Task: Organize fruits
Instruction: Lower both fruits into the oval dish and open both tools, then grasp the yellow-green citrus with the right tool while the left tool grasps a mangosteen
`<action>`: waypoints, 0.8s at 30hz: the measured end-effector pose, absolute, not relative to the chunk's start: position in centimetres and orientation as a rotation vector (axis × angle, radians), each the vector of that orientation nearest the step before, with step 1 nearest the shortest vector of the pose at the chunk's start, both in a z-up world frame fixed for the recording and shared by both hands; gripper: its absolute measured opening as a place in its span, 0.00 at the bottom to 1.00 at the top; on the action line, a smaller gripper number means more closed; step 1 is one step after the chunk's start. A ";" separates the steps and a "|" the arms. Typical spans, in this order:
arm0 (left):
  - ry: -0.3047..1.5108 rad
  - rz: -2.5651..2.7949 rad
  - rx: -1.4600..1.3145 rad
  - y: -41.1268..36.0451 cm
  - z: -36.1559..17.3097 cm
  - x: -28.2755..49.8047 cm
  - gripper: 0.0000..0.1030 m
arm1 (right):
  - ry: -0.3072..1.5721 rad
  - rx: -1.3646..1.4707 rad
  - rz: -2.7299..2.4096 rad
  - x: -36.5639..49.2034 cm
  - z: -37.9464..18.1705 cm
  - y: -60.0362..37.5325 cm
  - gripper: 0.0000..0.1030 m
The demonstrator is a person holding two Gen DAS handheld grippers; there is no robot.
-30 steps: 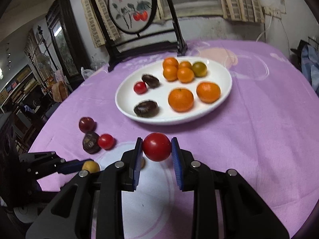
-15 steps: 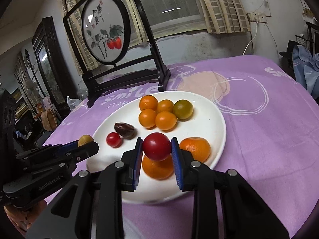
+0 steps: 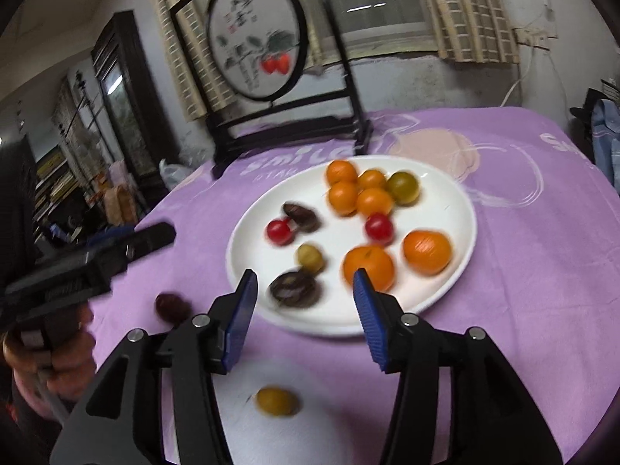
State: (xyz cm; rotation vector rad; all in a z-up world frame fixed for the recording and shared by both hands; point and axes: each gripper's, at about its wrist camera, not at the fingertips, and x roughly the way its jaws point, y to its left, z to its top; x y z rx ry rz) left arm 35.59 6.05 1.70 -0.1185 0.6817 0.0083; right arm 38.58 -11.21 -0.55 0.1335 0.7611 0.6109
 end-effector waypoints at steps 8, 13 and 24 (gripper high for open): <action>0.646 0.202 -0.216 13.0 1.2 30.8 0.98 | 0.840 -0.138 0.652 34.5 -3.4 -7.1 0.50; 0.705 0.252 -0.261 14.6 -0.4 30.3 0.98 | 0.890 -0.165 0.637 34.8 -4.5 -6.9 0.50; 0.704 0.220 -0.170 12.8 -0.4 29.5 0.98 | 0.920 -0.203 0.658 33.9 -4.9 -6.5 0.49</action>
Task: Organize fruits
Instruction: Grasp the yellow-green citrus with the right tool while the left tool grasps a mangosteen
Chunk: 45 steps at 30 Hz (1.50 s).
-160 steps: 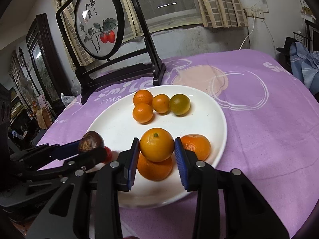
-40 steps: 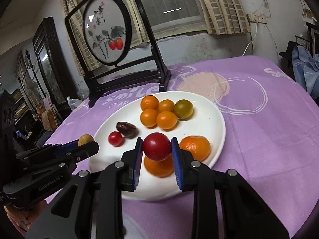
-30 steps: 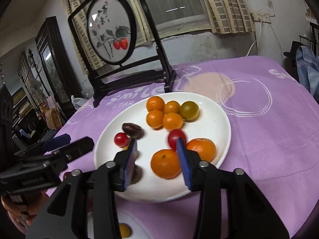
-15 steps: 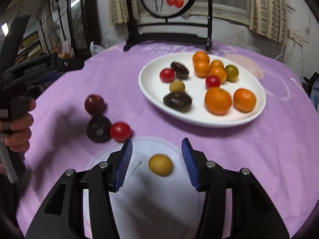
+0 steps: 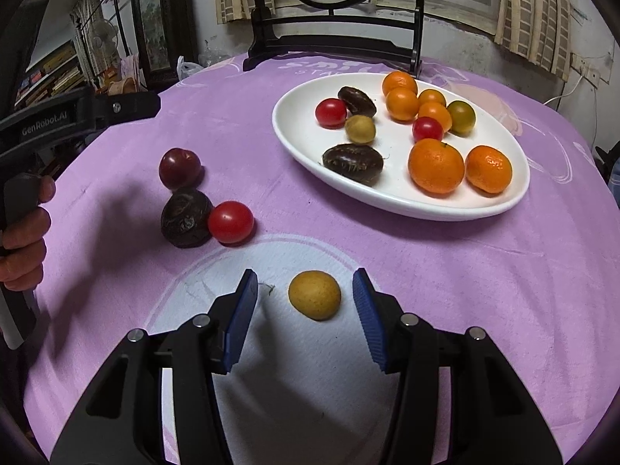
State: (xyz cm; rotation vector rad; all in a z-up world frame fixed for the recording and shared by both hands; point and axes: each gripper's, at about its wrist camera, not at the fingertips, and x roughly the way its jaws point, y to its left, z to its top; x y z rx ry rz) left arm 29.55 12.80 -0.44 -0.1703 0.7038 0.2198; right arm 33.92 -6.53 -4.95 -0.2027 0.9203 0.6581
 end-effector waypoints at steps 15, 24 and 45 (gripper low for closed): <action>0.691 0.213 -0.142 12.5 -0.2 29.0 0.98 | 0.927 -0.228 0.632 33.8 -5.3 -6.5 0.27; 0.730 -0.122 0.043 9.3 -1.0 27.7 0.96 | 0.911 -0.195 0.640 33.7 -4.5 -6.9 0.28; 0.880 -0.218 0.198 6.5 -5.7 28.5 0.52 | 0.896 -0.139 0.619 33.8 -3.6 -8.0 0.28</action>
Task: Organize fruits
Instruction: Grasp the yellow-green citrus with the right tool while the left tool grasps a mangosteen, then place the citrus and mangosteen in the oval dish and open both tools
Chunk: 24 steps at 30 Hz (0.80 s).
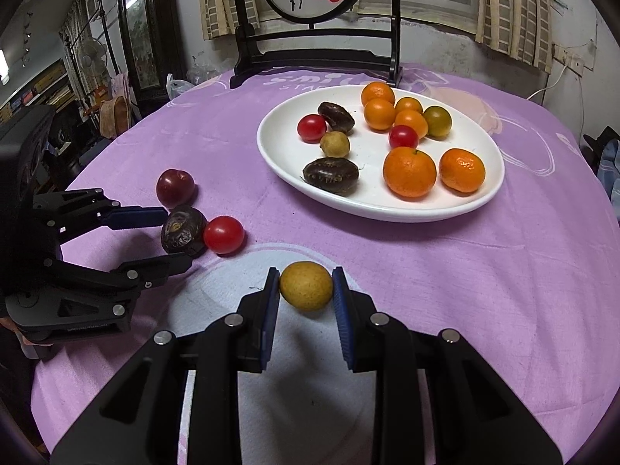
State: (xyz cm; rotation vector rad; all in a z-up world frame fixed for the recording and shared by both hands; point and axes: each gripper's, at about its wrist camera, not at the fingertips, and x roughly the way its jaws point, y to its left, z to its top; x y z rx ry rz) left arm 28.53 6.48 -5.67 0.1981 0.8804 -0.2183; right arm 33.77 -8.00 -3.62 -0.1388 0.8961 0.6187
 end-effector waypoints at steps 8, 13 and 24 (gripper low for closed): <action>0.889 -0.219 0.160 6.9 -6.1 29.1 0.51 | 0.895 -0.139 0.619 33.7 -3.6 -7.9 0.27; 0.908 -0.211 0.166 6.9 -7.0 30.0 0.47 | 0.890 -0.139 0.622 33.6 -3.5 -7.8 0.28; 0.849 -0.210 0.180 6.6 -5.0 28.4 0.46 | 0.882 -0.145 0.628 33.4 -3.2 -7.8 0.28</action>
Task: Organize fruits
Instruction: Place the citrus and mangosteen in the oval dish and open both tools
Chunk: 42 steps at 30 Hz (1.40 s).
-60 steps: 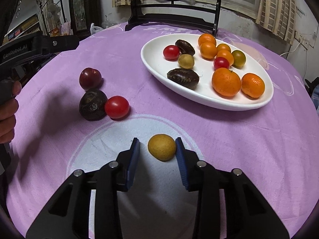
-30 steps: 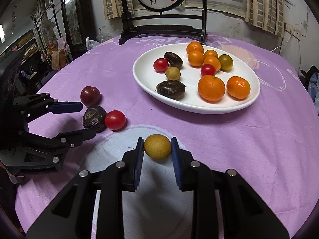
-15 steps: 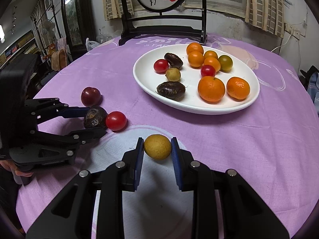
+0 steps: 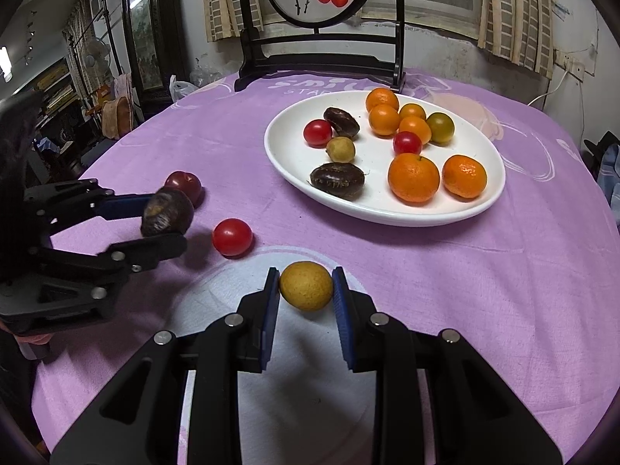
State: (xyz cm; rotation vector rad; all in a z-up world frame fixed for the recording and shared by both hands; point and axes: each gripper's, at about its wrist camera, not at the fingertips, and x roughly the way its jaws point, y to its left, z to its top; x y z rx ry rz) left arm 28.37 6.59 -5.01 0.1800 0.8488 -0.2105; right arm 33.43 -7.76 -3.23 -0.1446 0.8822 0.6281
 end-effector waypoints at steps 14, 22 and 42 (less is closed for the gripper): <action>0.739 -0.272 -0.044 6.3 0.4 29.2 0.46 | 0.706 0.058 0.523 36.6 0.3 -10.9 0.28; 0.761 -0.167 -0.084 5.5 2.2 38.3 0.46 | 0.706 0.161 0.430 44.5 -0.1 -11.9 0.28; 0.698 -0.023 -0.085 6.6 3.7 40.1 0.96 | 0.713 0.168 0.494 43.5 1.0 -11.3 0.56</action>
